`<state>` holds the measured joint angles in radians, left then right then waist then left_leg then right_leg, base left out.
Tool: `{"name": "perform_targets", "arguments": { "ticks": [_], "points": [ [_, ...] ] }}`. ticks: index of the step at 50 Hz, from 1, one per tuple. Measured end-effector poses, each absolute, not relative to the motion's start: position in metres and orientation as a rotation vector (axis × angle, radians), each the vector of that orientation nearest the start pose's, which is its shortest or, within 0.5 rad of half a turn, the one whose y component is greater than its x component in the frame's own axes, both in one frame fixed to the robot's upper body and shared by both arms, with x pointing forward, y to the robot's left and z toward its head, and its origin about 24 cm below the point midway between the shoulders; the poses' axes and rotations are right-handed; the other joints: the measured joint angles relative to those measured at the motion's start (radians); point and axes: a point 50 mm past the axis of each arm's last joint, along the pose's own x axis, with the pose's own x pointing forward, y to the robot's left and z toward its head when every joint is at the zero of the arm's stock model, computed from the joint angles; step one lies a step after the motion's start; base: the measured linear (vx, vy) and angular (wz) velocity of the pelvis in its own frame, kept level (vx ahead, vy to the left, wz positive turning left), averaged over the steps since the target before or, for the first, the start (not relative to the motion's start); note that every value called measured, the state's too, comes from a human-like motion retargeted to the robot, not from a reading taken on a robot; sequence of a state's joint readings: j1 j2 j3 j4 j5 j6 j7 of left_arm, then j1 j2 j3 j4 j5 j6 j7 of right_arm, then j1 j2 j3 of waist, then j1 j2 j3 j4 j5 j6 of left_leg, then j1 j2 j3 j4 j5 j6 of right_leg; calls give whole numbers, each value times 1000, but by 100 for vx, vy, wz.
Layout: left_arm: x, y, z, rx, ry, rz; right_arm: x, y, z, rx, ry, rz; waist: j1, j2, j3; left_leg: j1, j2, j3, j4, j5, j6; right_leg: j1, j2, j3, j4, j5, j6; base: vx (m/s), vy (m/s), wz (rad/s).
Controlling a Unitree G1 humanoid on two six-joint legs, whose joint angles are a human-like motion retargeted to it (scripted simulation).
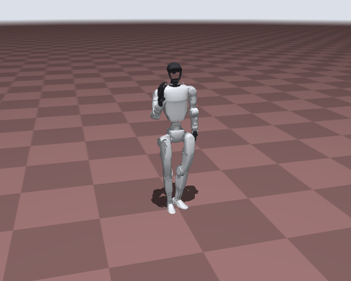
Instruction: Upper body actions
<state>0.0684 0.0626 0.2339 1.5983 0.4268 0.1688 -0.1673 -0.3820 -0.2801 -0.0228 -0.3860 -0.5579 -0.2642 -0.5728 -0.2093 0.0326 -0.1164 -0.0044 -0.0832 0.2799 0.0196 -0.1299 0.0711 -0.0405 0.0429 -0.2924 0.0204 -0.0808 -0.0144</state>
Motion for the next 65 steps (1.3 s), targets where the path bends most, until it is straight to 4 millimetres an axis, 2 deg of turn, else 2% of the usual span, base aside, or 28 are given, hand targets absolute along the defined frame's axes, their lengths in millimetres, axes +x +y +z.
{"name": "perform_targets", "arguments": {
  "ticks": [5,8,13,15,16,20,23,26,30,35,38,42,45,47,49,50,52,53,55,57,58,60,61,63,65],
  "points": [
    [-42,169,-177,46,1840,-210,249,-150,263,-622,-1218,-478,13,-8,-7,0,-11,-22,-1,3,5,5,-5,-18,-2,-3,1,0,1,21],
    [-42,169,-177,32,1837,-196,276,-148,264,-743,-1118,-468,-2,-9,-8,6,-18,-49,-5,4,10,10,-8,-43,-4,-6,2,-1,0,44],
    [-45,166,-177,-12,1841,-156,341,-135,230,-942,-755,-322,-43,-3,-12,14,-20,-91,-2,2,8,18,-16,-84,-4,-10,6,-3,3,41],
    [-42,167,-177,-16,1832,-153,348,-137,222,-987,-660,-291,-44,-3,-6,15,-23,-101,-3,2,11,20,-16,-92,-4,-12,7,-2,2,25],
    [-39,168,-178,-11,1824,-155,344,-137,225,-981,-675,-300,-38,-6,1,13,-24,-102,-1,4,11,23,-16,-91,-5,-12,7,0,0,0],
    [-34,171,-178,38,1808,-181,308,-146,237,-891,-917,-451,-16,-15,10,5,-31,-121,1,10,14,30,-19,-102,-10,-17,9,6,-2,26],
    [-36,171,-177,31,1822,-190,277,-156,228,-853,-1032,-547,-10,-17,-3,-5,-38,-145,-1,12,14,25,-26,-125,-13,-21,13,4,4,41],
    [-36,170,-177,12,1826,-177,255,-160,201,-820,-1027,-520,-11,-16,-9,-15,-44,-159,-3,15,16,21,-28,-139,-17,-24,14,6,1,25],
    [-35,169,-178,12,1818,-172,239,-165,146,-794,-896,-434,-13,-15,-2,-22,-47,-174,-1,18,16,25,-30,-154,-20,-27,17,2,1,16],
    [-36,170,-177,10,1821,-171,223,-173,42,-1027,-471,-187,-23,-17,8,-25,-45,-181,5,19,10,31,-35,-162,-22,-28,20,0,0,0],
    [-37,170,-178,17,1820,-175,204,-176,-20,-1099,-189,-15,-23,-15,13,-26,-42,-172,8,18,7,30,-36,-154,-22,-26,19,0,0,-7],
    [-36,171,-178,35,1816,-187,174,-181,-80,-1175,90,167,-12,-15,26,-21,-37,-151,9,15,5,29,-34,-135,-20,-22,16,0,0,-27],
    [-36,172,-178,49,1817,-195,150,-186,-114,-1236,275,270,-6,-15,29,-18,-33,-139,9,13,4,27,-32,-124,-18,-19,15,0,0,-21],
    [-36,173,-177,54,1821,-205,120,-191,-145,-1290,523,404,-1,-13,25,-19,-31,-131,8,11,4,21,-30,-117,-17,-17,13,-1,1,-20],
    [-37,173,-177,55,1827,-215,80,-198,-167,-1301,873,553,2,-12,20,-17,-30,-125,5,10,4,17,-28,-112,-16,-17,13,-1,1,-9],
    [-37,172,-177,55,1830,-220,55,-203,-173,-1283,1084,634,4,-11,19,-15,-29,-122,3,9,5,16,-27,-109,-15,-17,12,0,0,0],
    [-32,173,-177,70,1825,-238,14,-210,-175,-1101,1546,831,32,-15,26,-12,-27,-102,3,7,4,21,-18,-91,-18,-18,6,-1,3,-71],
    [-29,174,-177,82,1821,-246,-4,-209,-173,1803,-3263,-1715,78,-23,30,-7,-27,-61,0,3,3,32,5,-51,-28,-23,-11,0,2,-187],
    [-25,177,-178,109,1812,-258,-30,-205,-168,1250,-3504,-1579,201,-29,38,2,-2,51,-3,-10,-6,50,23,59,-33,-27,-8,2,-1,-230],
    [-24,179,-178,145,1805,-275,-35,-196,-172,1022,-3869,-1327,214,-36,42,2,-5,50,0,-10,-7,31,18,57,-19,-19,-13,7,-2,-29],
    [-24,180,-178,163,1803,-283,-33,-192,-174,-443,1829,531,201,-35,42,-1,-5,27,3,-6,-7,8,0,39,3,-15,-3,9,-1,121],
    [-26,180,-178,172,1802,-278,-23,-194,-177,-433,1703,365,112,-31,37,-20,-16,-68,14,9,-3,9,-24,-54,0,-15,8,8,1,211],
    [-27,180,-178,159,1798,-256,-19,-196,-177,-472,1658,357,77,-30,35,-27,-23,-98,19,15,-2,10,-26,-86,-4,-13,3,4,2,178],
    [-28,180,-178,139,1782,-190,-12,-201,-178,-552,1607,402,52,-29,33,-35,-26,-112,22,20,-1,11,-26,-101,-8,-12,0,0,2,39],
    [-22,180,-180,143,1730,-79,-7,-206,-177,-635,1612,520,69,-28,38,-34,-20,-89,23,16,-2,14,-23,-78,-9,-13,2,-1,4,-52]
  ]
}}
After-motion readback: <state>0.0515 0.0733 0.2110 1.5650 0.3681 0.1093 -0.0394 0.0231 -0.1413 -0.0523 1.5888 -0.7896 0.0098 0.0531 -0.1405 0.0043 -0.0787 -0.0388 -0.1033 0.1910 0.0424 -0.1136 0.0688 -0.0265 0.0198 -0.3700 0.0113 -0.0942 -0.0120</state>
